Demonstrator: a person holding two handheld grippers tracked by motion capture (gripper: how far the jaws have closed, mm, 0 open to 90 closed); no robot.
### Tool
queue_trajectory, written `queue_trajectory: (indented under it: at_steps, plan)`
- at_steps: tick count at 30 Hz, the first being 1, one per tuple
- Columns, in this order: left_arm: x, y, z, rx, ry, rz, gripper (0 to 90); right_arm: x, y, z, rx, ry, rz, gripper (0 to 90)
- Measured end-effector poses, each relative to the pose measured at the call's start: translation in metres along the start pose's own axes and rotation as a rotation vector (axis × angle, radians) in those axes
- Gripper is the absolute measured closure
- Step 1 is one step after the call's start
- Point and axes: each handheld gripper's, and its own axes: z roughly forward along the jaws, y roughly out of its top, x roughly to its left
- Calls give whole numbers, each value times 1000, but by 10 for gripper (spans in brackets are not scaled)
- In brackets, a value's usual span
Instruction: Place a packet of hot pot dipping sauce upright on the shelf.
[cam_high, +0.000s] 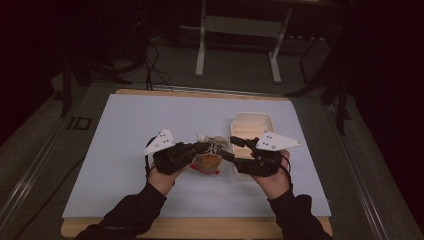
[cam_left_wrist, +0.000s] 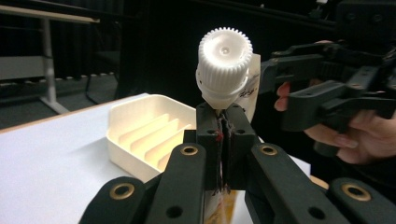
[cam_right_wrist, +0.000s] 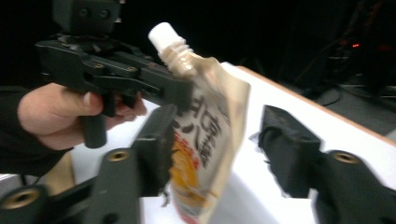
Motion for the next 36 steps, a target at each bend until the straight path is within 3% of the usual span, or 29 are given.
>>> queue_trajectory:
  at_steps: [1, 4, 7, 9, 19, 21, 23, 25, 28, 31, 33, 34, 36]
  plan:
    - [0, 0, 0, 0, 0, 0, 872, 0, 0, 0, 0, 0, 0, 474]
    - [-2, -4, 2, 6, -6, 7, 872, -1, 2, 5, 12, 5, -11, 651]
    - [-4, -3, 3, 21, -16, 43, 871, -1, 4, 10, 63, 12, -47, 772]
    - [-4, -1, 3, 36, -19, 54, 868, -3, 5, 11, 70, 57, -34, 836]
    - [-3, 8, -3, 56, -69, 93, 842, -5, 17, 7, 87, 126, -55, 877]
    - [-4, 12, -4, 48, -70, 86, 767, -6, 19, 4, 67, 152, -53, 877]
    - [-4, 16, -6, 43, -52, 100, 616, -8, 21, 1, 43, 176, -49, 877]
    - [-4, 19, -10, 42, -49, 118, 511, -10, 23, -3, 40, 171, -68, 878]
    - [-2, 21, -16, 41, -54, 119, 430, -16, 26, -11, 27, 164, -70, 878]
    - [0, 18, -21, 10, -73, 134, 273, -24, 29, -19, 16, 161, -63, 878]
    - [1, 16, -23, 15, -78, 119, 163, -30, 31, -25, 13, 160, -65, 877]
    - [2, 15, -25, 25, -86, 113, 137, -32, 31, -28, 9, 159, -65, 877]
    - [3, 13, -28, 54, -60, 122, 117, -38, 33, -34, 11, 152, -69, 877]
